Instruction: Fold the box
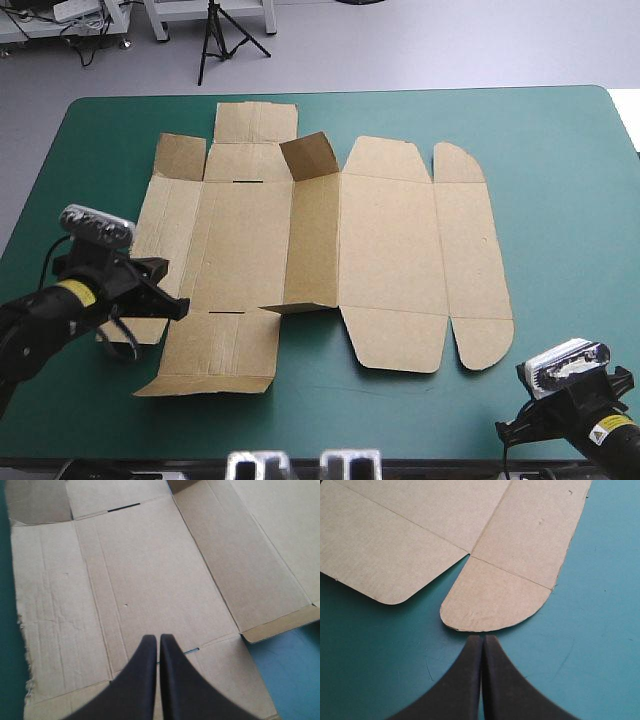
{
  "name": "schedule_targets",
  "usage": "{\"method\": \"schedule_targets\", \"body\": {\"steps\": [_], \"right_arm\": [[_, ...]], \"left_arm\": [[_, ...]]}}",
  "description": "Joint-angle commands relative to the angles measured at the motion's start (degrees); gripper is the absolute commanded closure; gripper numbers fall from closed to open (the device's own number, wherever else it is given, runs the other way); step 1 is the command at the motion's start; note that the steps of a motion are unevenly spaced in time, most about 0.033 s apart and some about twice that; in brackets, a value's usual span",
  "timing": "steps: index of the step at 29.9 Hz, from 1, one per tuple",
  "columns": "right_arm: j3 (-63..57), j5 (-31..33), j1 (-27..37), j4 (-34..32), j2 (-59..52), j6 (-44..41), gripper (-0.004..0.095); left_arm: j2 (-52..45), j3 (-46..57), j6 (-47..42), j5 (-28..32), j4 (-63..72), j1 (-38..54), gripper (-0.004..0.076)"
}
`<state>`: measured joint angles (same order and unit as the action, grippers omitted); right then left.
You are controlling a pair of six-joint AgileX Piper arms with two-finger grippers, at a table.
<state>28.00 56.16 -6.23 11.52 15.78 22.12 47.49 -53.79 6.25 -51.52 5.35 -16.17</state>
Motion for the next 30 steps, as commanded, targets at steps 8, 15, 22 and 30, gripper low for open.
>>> {"method": "schedule_targets", "body": {"steps": [8, 15, 22, 30], "right_arm": [[1.77, -3.39, -0.16, 0.68, 0.97, 0.37, 0.0921], [1.77, -3.39, -0.16, 0.68, 0.97, 0.37, 0.0921], [1.77, -3.39, -0.16, 0.68, 0.97, 0.37, 0.0921], [1.77, -3.39, -0.16, 0.68, 0.97, 0.37, 0.0921]], "left_arm": [[18.07, -9.08, 9.43, 0.57, 12.64, 3.4, 0.0707], [26.3, -9.2, 25.46, -8.97, 33.3, 21.39, 0.0707], [30.66, -9.1, 21.6, -9.6, 35.41, 38.36, 0.0696], [31.0, -9.0, 22.75, -7.35, 34.6, 45.08, 0.0348]]}}
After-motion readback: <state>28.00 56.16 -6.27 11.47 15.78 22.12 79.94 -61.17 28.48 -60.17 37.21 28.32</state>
